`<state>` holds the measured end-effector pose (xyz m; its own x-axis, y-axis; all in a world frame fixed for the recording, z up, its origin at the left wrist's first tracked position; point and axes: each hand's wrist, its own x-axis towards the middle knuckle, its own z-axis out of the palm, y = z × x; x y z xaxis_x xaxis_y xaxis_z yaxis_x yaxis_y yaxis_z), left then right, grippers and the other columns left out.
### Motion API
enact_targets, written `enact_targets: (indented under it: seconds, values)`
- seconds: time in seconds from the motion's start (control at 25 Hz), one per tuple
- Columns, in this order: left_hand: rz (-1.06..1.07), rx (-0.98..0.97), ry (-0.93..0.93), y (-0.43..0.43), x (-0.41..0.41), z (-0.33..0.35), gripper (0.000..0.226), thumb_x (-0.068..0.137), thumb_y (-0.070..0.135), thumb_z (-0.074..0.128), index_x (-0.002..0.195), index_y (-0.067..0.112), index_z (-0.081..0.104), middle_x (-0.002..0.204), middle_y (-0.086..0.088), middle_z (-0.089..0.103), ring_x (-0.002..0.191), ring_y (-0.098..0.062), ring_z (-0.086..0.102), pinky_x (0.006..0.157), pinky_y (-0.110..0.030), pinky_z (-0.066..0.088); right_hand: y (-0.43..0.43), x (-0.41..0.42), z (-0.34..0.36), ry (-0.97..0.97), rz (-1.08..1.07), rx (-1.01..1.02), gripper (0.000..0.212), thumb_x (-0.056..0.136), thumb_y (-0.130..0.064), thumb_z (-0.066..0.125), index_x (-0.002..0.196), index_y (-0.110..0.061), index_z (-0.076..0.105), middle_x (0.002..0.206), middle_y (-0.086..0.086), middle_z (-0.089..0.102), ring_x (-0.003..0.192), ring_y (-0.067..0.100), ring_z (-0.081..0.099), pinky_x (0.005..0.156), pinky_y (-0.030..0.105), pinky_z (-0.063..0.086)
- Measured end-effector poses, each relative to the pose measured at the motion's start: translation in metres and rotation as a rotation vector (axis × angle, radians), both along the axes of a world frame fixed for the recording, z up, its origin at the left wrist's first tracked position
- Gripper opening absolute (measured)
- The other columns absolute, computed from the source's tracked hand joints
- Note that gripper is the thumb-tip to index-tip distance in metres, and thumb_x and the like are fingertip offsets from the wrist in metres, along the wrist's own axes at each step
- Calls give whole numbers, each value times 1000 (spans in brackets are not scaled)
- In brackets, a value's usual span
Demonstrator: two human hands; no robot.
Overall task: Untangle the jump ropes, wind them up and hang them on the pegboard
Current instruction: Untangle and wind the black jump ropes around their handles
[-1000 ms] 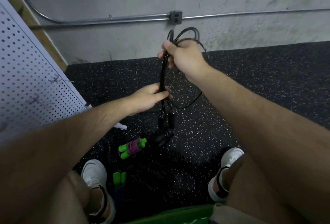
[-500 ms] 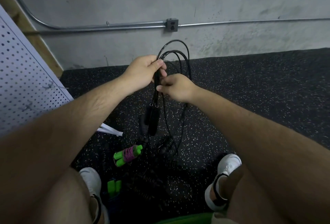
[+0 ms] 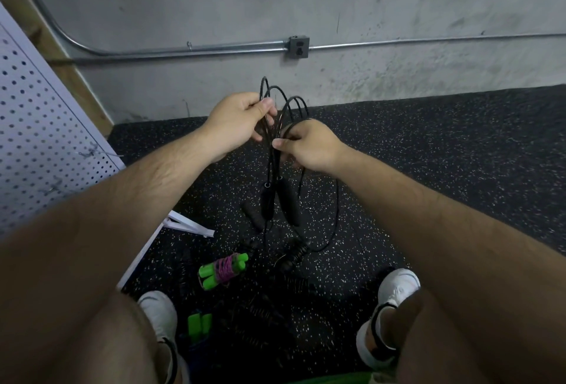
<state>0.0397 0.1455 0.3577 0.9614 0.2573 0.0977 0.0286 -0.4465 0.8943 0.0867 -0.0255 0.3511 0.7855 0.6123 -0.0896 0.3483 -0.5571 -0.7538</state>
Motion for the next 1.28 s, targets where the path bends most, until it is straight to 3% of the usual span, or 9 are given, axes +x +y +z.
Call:
enact_targets:
  seconds: [0.24,0.44,0.56,0.68,0.8,0.88,1.0,1.16,1.28]
  values:
    - [45,140,91,2,-4,4,28,107,35,47,98,22,70,86,7,68,73,-8,59,63,-28,48,-14,16,4,63,-154,-22,29,95,-31,65,92,-5,75,89,15,76,86,34,73,82,51,60]
    - [73,239,380,10,-5,-3,29,107,28,49,101,9,69,90,-2,68,69,-13,57,56,-26,44,-19,18,16,15,-270,178,25,101,-28,55,91,-11,71,92,10,76,80,28,71,85,52,58]
    - [100,411,551,11,-7,-10,30,102,32,59,115,5,66,113,-11,69,96,-28,68,77,-34,54,-19,16,19,-48,-254,215,27,101,-30,55,89,-13,71,89,7,75,82,27,71,84,52,58]
    - [-10,351,379,1,-6,-10,46,96,27,67,139,20,54,138,0,59,121,-19,59,99,-32,45,-19,13,22,-60,-204,221,25,102,-26,55,91,-13,73,88,1,76,84,21,71,83,44,59]
    - [-264,-65,253,-22,-8,-10,29,99,28,62,128,25,63,124,8,70,119,-13,62,101,-35,45,-19,11,24,-24,-173,258,22,102,-22,55,100,-12,74,92,1,75,81,14,70,71,30,57]
    - [-279,-189,203,-33,-6,-13,23,103,29,56,121,17,64,114,1,75,113,-18,68,96,-36,47,-19,10,24,50,-178,312,22,104,-19,53,103,-8,72,91,7,75,72,18,70,58,25,52]
    - [-182,-102,138,-38,-3,-14,18,107,19,49,101,12,64,92,-7,77,90,-24,75,83,-37,53,-19,11,26,111,-201,248,25,104,-17,51,101,-1,70,82,12,75,73,28,73,58,30,55]
    - [-92,127,144,-33,-1,-16,19,106,19,48,97,17,65,82,3,71,71,-11,70,76,-36,53,-25,10,32,315,-223,-97,22,101,-9,51,101,5,69,80,15,76,72,24,76,68,34,63]
    - [-63,13,131,-29,1,-16,22,104,12,44,104,19,65,76,4,58,70,-13,58,82,-40,56,-32,7,34,430,-169,-319,21,100,-11,57,97,6,69,74,13,76,67,22,75,63,32,62]
